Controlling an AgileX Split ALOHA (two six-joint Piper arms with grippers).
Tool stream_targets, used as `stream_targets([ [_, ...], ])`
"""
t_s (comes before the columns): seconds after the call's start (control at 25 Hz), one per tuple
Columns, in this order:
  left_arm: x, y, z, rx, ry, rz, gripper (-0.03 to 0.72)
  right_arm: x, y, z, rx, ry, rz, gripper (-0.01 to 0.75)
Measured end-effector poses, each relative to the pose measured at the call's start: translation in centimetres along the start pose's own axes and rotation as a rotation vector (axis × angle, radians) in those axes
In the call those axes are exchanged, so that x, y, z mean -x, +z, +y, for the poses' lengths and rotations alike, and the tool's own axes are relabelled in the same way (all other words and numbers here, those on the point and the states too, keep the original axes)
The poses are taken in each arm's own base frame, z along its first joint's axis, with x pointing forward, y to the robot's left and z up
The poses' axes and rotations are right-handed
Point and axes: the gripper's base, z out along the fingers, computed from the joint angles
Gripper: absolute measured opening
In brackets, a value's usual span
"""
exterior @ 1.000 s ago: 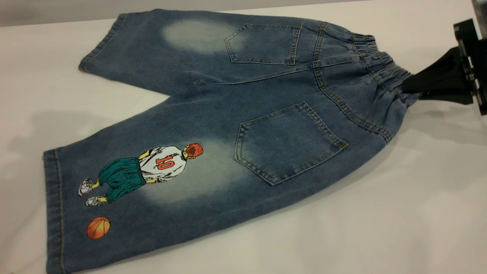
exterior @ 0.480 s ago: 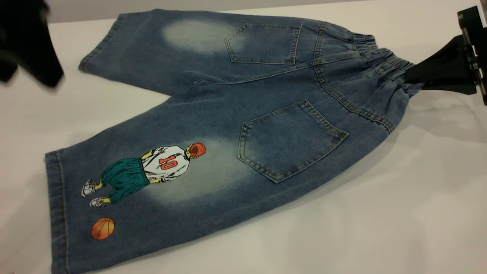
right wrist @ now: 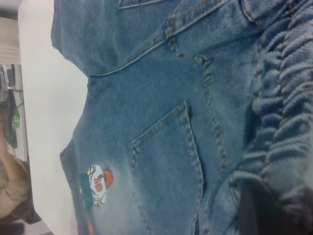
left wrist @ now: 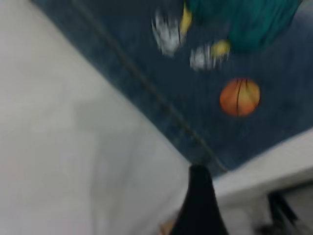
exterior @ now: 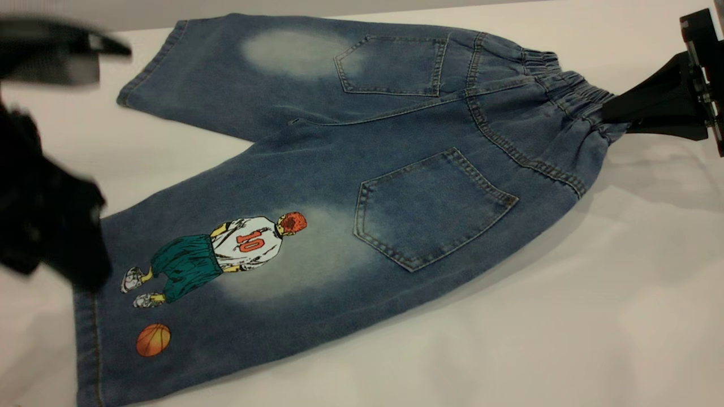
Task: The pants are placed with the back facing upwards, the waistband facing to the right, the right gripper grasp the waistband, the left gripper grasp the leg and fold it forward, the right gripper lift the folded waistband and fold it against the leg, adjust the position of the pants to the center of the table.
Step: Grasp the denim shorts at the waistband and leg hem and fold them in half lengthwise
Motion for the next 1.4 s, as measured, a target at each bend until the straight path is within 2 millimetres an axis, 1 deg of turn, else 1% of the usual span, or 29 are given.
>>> stream_targets([
  [0.12, -0.6, 1.5, -0.1, -0.021, -0.045, 0.029, 0.505, 0.0, 0.0, 0.0, 0.0, 0.0, 0.0, 0.034],
  [0.24, -1.0, 2.6, 0.0, -0.021, -0.05, 0.06, 0.505, 0.0, 0.0, 0.0, 0.0, 0.0, 0.0, 0.034],
  [0.48, -0.8, 4.4, 0.2, -0.009, -0.063, 0.1, 0.505, 0.0, 0.0, 0.0, 0.0, 0.0, 0.0, 0.035],
  [0.72, -0.6, 6.6, 0.4, 0.005, -0.07, 0.122, 0.505, 0.0, 0.0, 0.0, 0.0, 0.0, 0.001, 0.035],
  [0.96, -0.9, 8.5, 0.5, 0.013, -0.084, 0.173, 0.505, 0.0, 0.0, 0.0, 0.0, 0.0, 0.001, 0.035],
  [1.08, -1.0, 8.9, 0.0, 0.009, -0.073, 0.185, 0.505, 0.0, 0.0, 0.0, 0.0, 0.0, 0.001, 0.035],
  [1.4, -0.8, 9.1, -2.0, 0.012, 0.018, 0.126, 0.505, 0.0, 0.0, 0.0, -0.002, -0.001, 0.0, 0.037],
])
